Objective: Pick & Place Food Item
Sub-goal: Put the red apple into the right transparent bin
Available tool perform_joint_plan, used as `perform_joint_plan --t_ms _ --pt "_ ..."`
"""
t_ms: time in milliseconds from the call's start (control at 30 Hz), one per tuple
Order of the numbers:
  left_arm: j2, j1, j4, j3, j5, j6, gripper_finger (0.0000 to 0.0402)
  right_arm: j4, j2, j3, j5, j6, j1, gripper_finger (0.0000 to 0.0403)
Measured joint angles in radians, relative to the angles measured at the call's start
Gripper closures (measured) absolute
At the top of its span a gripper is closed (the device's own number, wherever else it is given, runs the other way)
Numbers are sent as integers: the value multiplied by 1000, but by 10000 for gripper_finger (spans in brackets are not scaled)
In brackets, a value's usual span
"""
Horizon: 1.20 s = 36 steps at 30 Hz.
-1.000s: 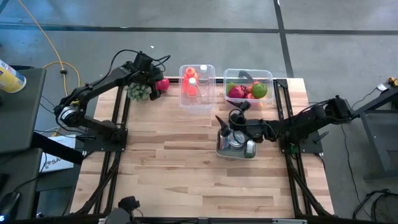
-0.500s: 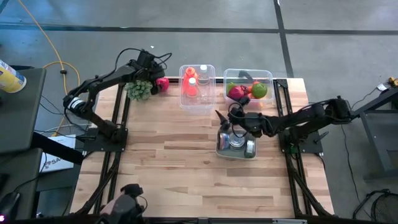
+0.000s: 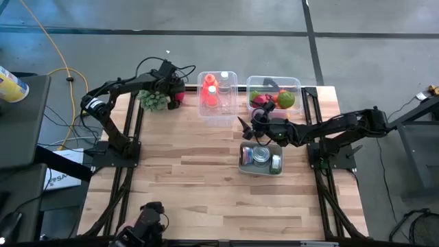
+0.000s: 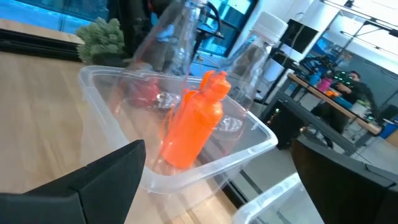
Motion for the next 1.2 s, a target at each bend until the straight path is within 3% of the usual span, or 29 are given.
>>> perform_joint_plan --t_ms 267,667,833,1033,1200 --pt "52 0 -26 0 -39 -4 12 0 0 0 -27 5 9 10" --pt "36 -47 -122 2 -59 -22 59 0 0 0 -27 13 75 10" --pt "-63 -130 -154 0 -179 7 57 0 0 0 16 15 138 10" --pt "-246 -253 -209 0 -183 -36 57 0 0 0 37 143 218 10" --pt "-419 -388 -257 0 -183 -104 57 1 0 0 -130 463 294 10"
